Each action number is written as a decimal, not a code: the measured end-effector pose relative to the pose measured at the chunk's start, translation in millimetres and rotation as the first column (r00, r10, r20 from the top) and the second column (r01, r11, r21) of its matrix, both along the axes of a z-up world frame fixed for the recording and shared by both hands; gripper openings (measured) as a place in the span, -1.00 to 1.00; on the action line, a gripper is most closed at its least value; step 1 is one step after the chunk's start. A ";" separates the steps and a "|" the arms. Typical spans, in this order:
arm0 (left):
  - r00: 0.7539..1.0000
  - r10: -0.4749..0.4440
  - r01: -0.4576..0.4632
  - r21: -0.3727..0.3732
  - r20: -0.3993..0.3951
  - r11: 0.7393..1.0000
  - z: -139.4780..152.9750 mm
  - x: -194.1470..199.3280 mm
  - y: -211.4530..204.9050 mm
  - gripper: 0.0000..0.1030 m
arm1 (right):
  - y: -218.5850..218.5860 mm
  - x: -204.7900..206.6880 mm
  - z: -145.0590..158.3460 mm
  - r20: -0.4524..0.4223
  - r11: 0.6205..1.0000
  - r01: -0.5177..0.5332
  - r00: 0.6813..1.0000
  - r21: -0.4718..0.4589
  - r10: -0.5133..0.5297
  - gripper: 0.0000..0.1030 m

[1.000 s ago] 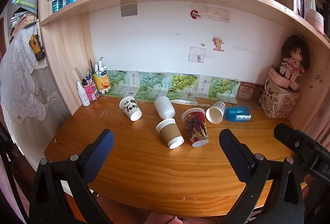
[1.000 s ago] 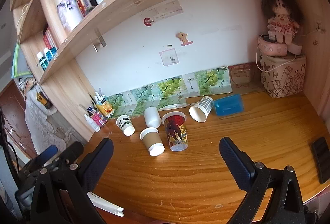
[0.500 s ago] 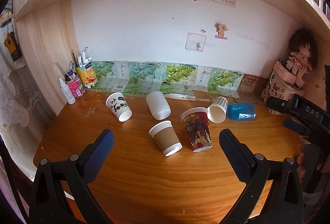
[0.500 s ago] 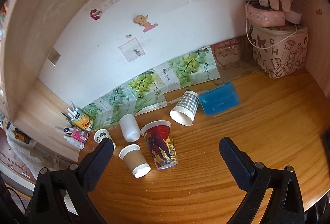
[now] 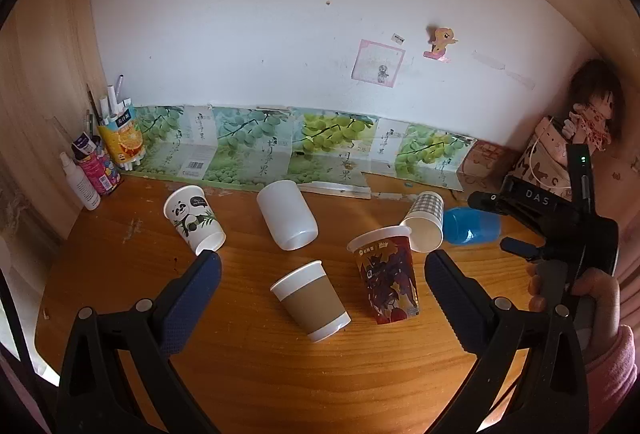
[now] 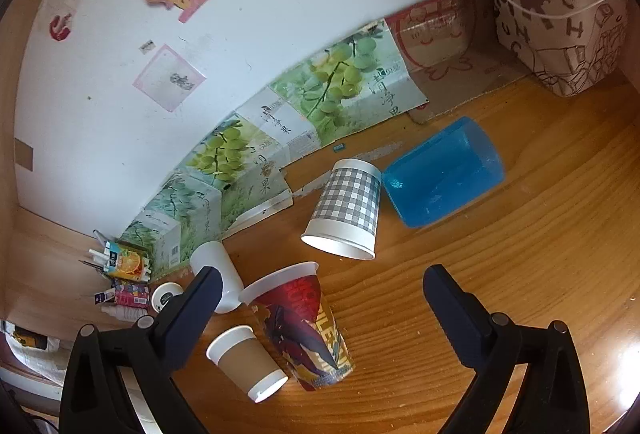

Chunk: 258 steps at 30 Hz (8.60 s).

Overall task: Flip cup upright
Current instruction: 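Close the right gripper around the body of the grey plaid cup, then lift the plaid cup with the right gripper and set it rim-down on the desk, then open the right gripper and pull it back from the cup, then bring the left gripper to the plaid cup and grasp its body, then lift the plaid cup off the desk with the left gripper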

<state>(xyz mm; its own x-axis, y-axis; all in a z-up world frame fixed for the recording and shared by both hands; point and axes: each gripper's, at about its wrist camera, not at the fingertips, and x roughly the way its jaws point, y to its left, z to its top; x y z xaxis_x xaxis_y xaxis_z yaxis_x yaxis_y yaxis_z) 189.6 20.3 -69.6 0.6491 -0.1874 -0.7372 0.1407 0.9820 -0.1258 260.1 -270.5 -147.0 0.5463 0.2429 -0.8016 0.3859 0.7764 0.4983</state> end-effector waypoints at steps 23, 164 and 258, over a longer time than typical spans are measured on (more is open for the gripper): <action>0.991 0.031 -0.036 -0.036 -0.128 0.999 -35.3 51.1 21.1 0.97 | 4.0 81.0 -100.5 -0.195 0.997 0.008 0.981 0.082 0.008 0.73; 0.825 -0.062 0.005 -0.102 -0.561 0.995 -144.6 -69.3 -44.1 0.97 | 28.0 -241.5 -31.0 -0.117 0.889 -0.335 0.942 -0.311 0.314 0.57; 0.857 -0.134 0.141 -0.024 -0.498 0.990 -178.9 -60.9 -23.0 0.52 | 44.2 -233.0 -41.1 -0.140 0.851 -0.396 0.918 -0.346 0.370 0.57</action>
